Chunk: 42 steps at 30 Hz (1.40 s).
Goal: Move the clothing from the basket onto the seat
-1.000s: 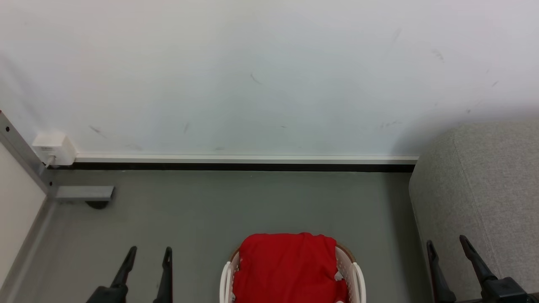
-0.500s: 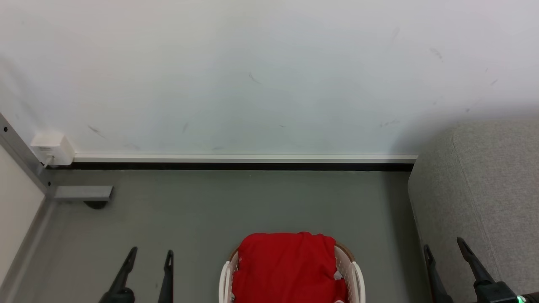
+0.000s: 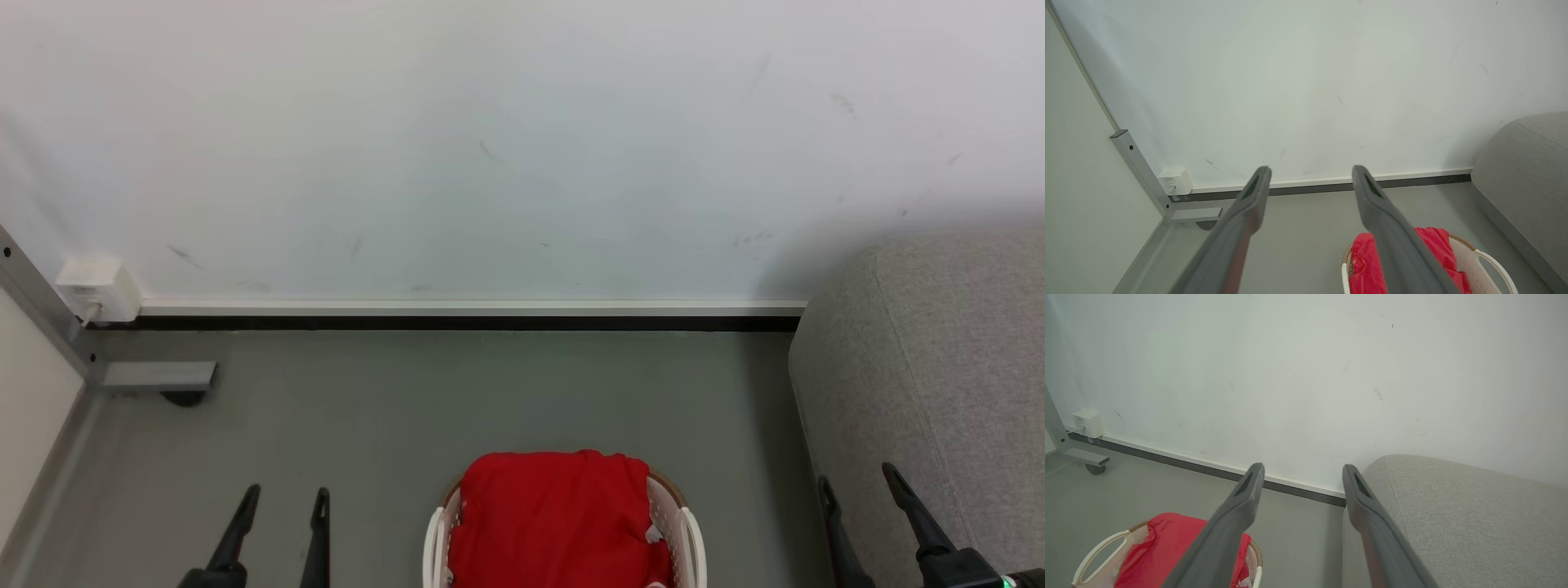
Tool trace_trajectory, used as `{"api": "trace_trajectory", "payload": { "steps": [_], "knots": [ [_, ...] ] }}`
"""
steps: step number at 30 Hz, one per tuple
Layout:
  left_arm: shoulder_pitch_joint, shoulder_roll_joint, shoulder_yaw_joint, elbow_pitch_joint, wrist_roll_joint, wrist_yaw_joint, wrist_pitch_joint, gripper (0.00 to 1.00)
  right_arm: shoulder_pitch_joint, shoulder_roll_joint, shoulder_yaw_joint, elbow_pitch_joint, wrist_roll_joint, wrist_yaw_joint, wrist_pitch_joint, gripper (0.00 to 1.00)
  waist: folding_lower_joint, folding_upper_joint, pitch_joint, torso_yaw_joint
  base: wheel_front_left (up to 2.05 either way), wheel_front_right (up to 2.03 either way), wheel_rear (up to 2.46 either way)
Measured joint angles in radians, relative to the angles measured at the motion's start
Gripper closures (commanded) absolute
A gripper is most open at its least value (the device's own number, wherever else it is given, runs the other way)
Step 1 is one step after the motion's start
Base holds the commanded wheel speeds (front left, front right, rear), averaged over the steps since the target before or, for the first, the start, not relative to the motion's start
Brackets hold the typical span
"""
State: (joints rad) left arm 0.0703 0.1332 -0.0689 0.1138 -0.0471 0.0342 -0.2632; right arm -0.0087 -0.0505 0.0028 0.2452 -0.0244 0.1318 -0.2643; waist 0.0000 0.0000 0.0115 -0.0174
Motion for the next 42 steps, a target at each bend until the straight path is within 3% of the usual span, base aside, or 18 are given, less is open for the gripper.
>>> {"api": "trace_trajectory", "payload": {
  "steps": [16, 24, 30, 42],
  "knots": [
    [0.0, -0.021, 0.029, 0.001, 0.02, -0.03, 0.0, 0.0, -0.003, 0.0, 0.007, 0.0, 0.007, 0.0, 0.0, 0.0, 0.0, 0.0, 0.008, -0.013, 0.0, 0.0, 0.0],
    [-0.053, -0.028, 0.016, 0.027, 0.02, -0.065, -0.001, 0.0, -0.038, 0.0, 0.019, -0.027, 0.012, 0.0, 0.0, 0.0, 0.0, 0.0, 0.063, -0.038, 0.0, 0.0, 0.0],
    [-0.185, -0.036, -0.039, 0.156, 0.029, -0.105, -0.001, 0.0, -0.113, 0.0, 0.034, -0.071, 0.018, 0.0, 0.0, 0.0, 0.0001, 0.0, 0.162, -0.063, 0.0, 0.0, 0.0],
    [-0.568, -0.051, -0.138, 0.512, 0.072, -0.132, 0.009, 0.0, -0.322, -0.001, 0.05, -0.19, 0.039, 0.0, -0.001, 0.0, 0.0003, 0.0, 0.443, -0.136, 0.0, 0.0, 0.0]
  ]
}}
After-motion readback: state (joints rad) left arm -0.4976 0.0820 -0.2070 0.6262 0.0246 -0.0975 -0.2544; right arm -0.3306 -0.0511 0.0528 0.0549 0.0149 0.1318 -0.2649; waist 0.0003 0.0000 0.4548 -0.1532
